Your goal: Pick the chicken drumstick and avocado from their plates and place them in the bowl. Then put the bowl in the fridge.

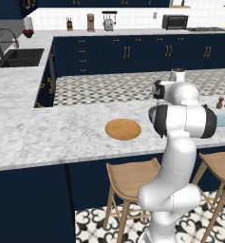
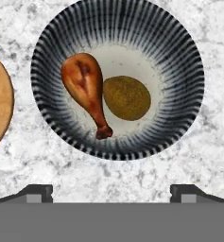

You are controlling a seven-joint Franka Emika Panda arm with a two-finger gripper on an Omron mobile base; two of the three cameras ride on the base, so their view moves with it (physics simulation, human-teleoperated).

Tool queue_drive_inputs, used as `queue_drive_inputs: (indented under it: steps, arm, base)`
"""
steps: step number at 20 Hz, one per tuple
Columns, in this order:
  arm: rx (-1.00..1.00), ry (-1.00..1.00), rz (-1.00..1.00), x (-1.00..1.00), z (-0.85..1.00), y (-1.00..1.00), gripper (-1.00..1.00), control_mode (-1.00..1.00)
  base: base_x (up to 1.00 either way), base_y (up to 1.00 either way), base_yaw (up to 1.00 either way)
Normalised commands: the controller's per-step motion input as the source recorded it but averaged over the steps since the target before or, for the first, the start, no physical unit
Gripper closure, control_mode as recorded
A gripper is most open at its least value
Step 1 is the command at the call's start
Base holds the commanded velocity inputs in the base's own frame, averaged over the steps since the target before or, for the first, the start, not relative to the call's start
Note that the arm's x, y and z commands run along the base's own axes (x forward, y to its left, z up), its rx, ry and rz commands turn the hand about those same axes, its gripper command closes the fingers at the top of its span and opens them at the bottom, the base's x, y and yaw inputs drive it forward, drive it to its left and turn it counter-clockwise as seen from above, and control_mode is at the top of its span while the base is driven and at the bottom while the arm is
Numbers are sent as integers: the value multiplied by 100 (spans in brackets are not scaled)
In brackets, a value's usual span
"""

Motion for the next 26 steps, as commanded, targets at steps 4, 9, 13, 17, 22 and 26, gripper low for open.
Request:
queue_drive_inputs:
  steps: [4, 9, 13, 17, 22, 26]
  arm:
    - [-8, 1, -1, -21, 31, 52, -100, -100]
    - [-5, 0, 0, 0, -8, 53, -100, -100]
    - [-4, 0, 0, 34, -22, 43, -100, -100]
    - [-1, 1, 2, 52, -6, 6, -100, -100]
    - [0, 0, 5, 33, -11, 0, -100, -100]
    - [0, 0, 5, 14, -27, 0, -100, -100]
  base:
    - [0, 0, 0]
    - [0, 0, 0]
    - [0, 0, 0]
    - [0, 0, 0]
    - [0, 0, 0]
    - [0, 0, 0]
